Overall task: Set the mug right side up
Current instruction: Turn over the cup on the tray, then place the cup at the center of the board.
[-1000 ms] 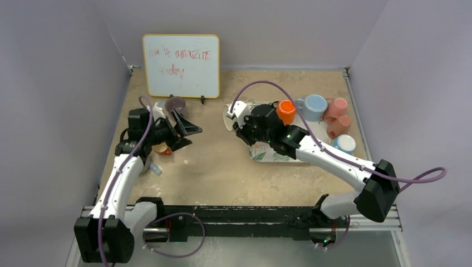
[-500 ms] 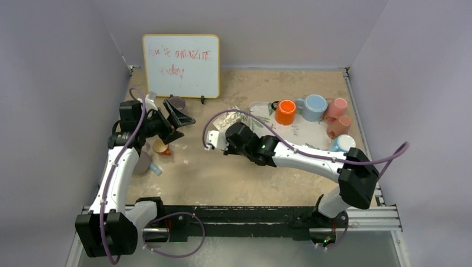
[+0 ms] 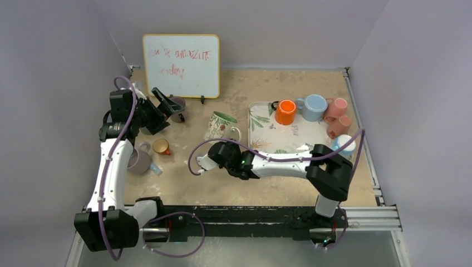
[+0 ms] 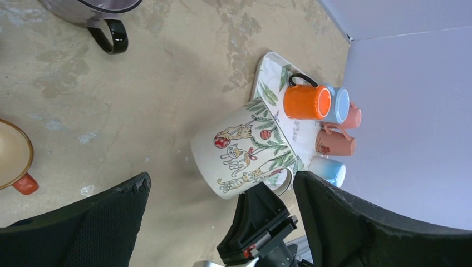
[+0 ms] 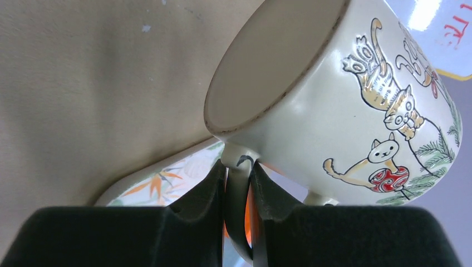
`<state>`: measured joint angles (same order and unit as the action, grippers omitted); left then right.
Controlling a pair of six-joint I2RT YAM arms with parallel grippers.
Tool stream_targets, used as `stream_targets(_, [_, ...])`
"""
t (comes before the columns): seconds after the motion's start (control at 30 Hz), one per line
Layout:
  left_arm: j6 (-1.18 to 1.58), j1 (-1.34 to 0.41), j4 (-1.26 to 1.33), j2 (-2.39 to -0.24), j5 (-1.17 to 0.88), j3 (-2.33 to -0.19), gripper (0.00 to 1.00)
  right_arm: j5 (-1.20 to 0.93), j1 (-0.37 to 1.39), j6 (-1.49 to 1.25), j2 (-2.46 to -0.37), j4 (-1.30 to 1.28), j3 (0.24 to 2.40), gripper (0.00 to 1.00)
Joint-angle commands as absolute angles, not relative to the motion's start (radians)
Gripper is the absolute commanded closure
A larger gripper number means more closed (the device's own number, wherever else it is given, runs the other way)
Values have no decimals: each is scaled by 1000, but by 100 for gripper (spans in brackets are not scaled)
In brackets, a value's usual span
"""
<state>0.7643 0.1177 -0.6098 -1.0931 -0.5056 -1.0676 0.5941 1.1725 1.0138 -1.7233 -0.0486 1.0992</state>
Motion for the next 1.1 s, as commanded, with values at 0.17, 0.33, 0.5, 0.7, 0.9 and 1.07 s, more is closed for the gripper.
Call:
stream_targets(0.17, [702, 130, -617, -1063, -449, -1060, 1, 841, 1193, 1285, -1805, 178, 1118, 100])
stream_targets(0.33, [690, 129, -619, -1045, -431, -1053, 1, 853, 1196, 1335, -1835, 186, 1118, 100])
stream_targets(0.5, [689, 129, -609, -1051, -443, -1038, 0, 871, 1203, 1372, -1872, 201, 1109, 100])
stream_targets(0.7, [680, 129, -603, -1048, -440, -1022, 0, 891, 1230, 1398, -1919, 224, 1094, 100])
stream_targets(0.9, [668, 129, -597, -1043, -431, -1007, 1, 909, 1240, 1393, -1945, 225, 1101, 94])
stream_targets(1.07, [658, 129, -593, -1043, -431, -1002, 0, 905, 1256, 1370, -1948, 200, 1097, 75])
